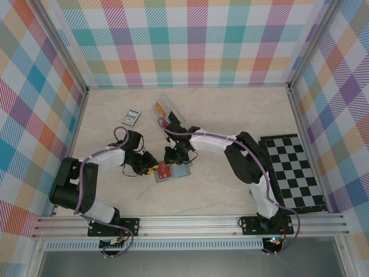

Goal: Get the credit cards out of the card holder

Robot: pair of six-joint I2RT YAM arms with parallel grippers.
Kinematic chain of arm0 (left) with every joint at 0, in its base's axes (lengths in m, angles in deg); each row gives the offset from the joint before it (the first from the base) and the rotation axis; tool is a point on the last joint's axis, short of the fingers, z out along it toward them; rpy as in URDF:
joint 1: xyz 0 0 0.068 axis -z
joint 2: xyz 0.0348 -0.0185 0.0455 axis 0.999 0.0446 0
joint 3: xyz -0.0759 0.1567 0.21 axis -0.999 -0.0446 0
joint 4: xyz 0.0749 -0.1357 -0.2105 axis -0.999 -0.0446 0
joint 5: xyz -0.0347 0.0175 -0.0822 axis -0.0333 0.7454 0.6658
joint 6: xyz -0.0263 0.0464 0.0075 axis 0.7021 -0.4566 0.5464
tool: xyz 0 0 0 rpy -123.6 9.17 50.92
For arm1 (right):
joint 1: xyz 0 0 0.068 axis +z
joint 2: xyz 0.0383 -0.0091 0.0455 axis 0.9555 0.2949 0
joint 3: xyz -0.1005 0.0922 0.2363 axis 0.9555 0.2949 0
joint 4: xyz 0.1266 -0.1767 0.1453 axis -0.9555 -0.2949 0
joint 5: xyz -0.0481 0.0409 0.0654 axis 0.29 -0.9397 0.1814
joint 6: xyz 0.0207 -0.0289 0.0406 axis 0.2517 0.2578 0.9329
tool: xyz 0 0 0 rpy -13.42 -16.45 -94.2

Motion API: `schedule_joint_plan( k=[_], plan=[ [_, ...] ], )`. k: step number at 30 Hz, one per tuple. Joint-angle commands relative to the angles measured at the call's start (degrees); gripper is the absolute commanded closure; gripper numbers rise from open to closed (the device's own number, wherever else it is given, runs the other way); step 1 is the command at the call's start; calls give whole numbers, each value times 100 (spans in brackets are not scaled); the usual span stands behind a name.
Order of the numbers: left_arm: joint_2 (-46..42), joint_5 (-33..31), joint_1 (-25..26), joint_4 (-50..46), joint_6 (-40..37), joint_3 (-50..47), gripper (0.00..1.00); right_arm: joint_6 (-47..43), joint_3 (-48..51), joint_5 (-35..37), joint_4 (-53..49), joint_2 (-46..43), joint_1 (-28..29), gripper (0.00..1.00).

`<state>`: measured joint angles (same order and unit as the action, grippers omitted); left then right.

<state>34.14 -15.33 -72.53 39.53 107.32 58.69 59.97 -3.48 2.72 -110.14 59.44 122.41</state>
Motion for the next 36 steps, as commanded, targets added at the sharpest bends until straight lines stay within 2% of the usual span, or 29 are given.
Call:
schedule_joint_plan(
  k=[1,8,15,36],
  plan=[
    [45,105,38,31,15,24,80,30,-37,-36,-152,122,-7,82],
    [-153,-4,38,-196,-47,156,80,8,-37,-113,-149,169,-7,82],
    [-91,308,38,-37,-7,157,80,-5,-28,-286,-78,212,-6,82],
    [386,-6,37,-273,-167,115,83,-25,176,-692,289,169,-61,84]
  ],
)
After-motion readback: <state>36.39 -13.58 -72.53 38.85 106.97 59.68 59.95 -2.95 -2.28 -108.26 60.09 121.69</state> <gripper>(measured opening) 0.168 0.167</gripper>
